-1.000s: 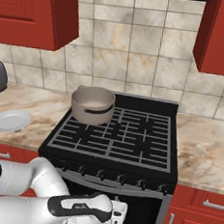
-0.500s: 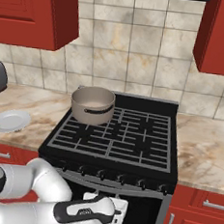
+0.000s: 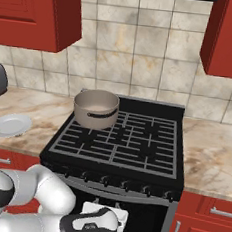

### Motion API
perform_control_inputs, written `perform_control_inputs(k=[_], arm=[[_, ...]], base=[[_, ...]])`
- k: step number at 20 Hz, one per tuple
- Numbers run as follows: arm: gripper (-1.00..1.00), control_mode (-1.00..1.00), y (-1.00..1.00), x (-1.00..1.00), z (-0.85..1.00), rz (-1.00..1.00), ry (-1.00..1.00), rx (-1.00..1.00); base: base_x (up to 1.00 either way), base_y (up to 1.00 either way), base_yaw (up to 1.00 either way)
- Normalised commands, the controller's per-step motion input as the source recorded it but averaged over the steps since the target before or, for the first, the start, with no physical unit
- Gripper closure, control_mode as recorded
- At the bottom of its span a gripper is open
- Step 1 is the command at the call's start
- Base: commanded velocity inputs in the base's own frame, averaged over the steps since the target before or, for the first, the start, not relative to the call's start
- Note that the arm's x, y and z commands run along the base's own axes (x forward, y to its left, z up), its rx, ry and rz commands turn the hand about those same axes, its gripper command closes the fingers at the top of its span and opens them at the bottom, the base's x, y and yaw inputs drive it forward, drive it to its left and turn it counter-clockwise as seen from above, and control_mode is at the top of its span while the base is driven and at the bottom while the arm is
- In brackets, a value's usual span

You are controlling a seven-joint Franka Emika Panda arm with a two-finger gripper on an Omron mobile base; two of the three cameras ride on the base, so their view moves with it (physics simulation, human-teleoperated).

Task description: Retrieve the frozen meat and place it in the pot on a burner. Then turn the burner on.

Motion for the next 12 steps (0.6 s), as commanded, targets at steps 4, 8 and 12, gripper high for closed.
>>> perform_control_inputs(k=[4, 8, 12], arm=[[-1.0, -1.0, 0.0, 0.11, 0.0, 0.0, 0.0, 0.0], [-1.0, -1.0, 0.02, 0.19, 0.0, 0.0, 0.0, 0.0], [-1.0, -1.0, 0.13, 0.13, -0.01, 0.0, -0.01, 0.0]], base=[[0.0, 0.0, 0.0], [0.0, 0.0, 0.0], [0.0, 0.0, 0.0]])
